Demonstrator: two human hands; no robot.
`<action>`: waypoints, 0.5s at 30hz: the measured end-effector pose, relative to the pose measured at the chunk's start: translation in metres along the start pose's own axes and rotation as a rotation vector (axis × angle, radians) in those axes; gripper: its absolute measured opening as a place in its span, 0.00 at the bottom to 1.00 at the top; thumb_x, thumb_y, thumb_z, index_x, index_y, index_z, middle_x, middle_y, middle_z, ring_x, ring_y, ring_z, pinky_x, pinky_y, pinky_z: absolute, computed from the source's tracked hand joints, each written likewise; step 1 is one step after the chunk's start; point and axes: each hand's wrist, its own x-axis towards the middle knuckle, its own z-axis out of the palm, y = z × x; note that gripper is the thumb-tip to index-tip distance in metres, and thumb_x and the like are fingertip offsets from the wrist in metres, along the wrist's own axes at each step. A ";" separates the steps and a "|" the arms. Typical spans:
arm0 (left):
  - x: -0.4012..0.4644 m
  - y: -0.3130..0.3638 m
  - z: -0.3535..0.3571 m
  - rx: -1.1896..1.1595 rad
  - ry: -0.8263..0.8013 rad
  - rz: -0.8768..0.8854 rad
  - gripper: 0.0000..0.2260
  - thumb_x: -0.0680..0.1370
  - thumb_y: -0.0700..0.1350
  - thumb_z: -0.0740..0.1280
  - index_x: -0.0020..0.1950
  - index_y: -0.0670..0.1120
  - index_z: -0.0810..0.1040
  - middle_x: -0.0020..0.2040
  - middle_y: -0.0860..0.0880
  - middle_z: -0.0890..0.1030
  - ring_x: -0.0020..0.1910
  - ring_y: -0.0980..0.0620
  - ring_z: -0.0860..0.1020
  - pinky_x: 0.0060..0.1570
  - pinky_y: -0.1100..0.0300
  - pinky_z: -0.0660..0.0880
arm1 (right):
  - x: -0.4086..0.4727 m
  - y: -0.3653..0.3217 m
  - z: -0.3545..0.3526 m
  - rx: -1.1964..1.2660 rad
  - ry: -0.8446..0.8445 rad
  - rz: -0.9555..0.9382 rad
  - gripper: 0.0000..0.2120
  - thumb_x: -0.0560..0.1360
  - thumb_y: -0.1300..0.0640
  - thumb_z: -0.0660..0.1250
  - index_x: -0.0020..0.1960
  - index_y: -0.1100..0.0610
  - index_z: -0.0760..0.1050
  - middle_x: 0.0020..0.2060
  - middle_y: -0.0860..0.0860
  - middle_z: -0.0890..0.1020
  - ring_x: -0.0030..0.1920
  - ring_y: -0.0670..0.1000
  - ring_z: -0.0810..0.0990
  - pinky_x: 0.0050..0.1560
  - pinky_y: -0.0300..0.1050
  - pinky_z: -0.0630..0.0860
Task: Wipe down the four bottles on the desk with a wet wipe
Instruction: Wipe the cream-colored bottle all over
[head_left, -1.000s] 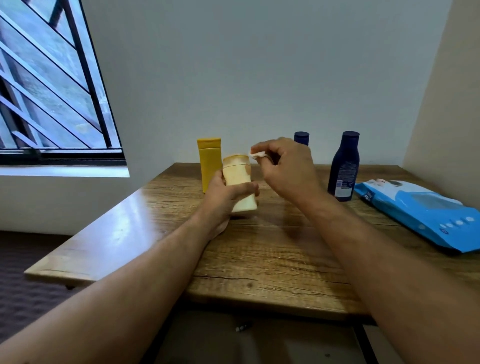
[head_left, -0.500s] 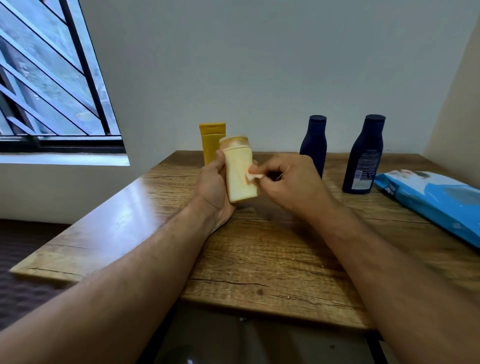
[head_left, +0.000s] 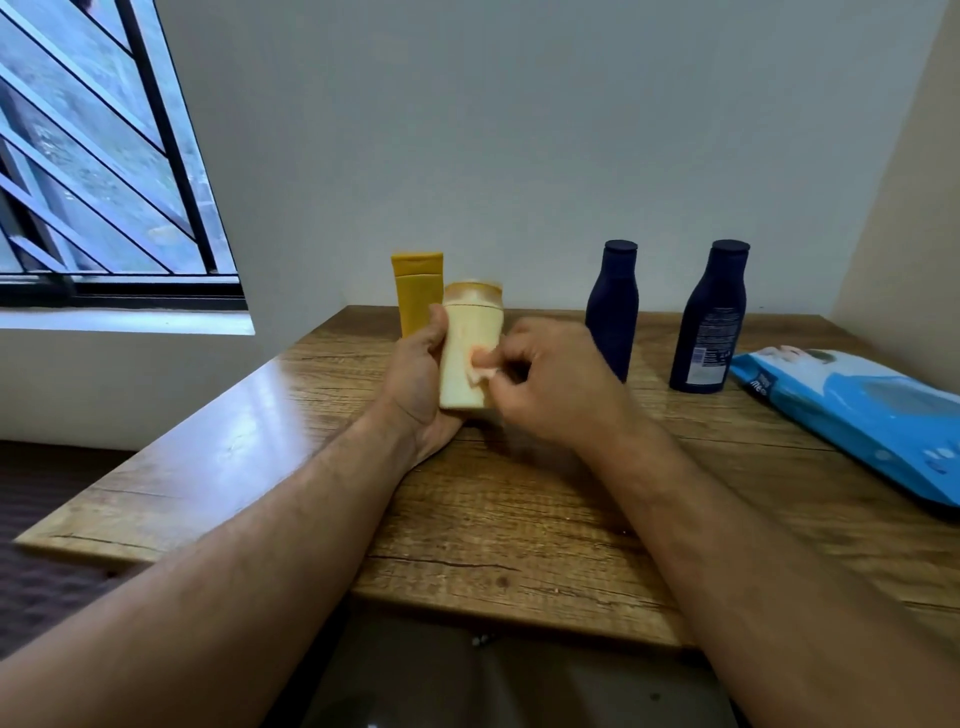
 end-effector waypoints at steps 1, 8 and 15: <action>0.001 0.000 -0.001 -0.004 0.014 -0.002 0.27 0.85 0.59 0.54 0.65 0.38 0.76 0.51 0.39 0.82 0.49 0.43 0.82 0.58 0.46 0.77 | -0.004 0.001 -0.002 -0.002 -0.102 -0.022 0.11 0.73 0.56 0.70 0.54 0.55 0.84 0.48 0.48 0.83 0.46 0.45 0.81 0.49 0.41 0.80; -0.003 -0.003 0.002 0.102 -0.046 -0.011 0.23 0.85 0.57 0.54 0.62 0.42 0.79 0.53 0.41 0.84 0.51 0.44 0.84 0.56 0.47 0.79 | 0.001 -0.003 -0.003 -0.047 0.154 -0.012 0.10 0.76 0.55 0.70 0.56 0.55 0.84 0.46 0.47 0.80 0.44 0.44 0.77 0.46 0.34 0.75; -0.005 0.000 0.001 0.064 -0.038 -0.002 0.24 0.85 0.58 0.55 0.63 0.40 0.78 0.53 0.40 0.83 0.53 0.44 0.82 0.63 0.45 0.75 | 0.000 -0.002 0.001 -0.021 -0.046 -0.082 0.10 0.75 0.55 0.70 0.55 0.54 0.84 0.47 0.46 0.81 0.45 0.46 0.80 0.46 0.38 0.78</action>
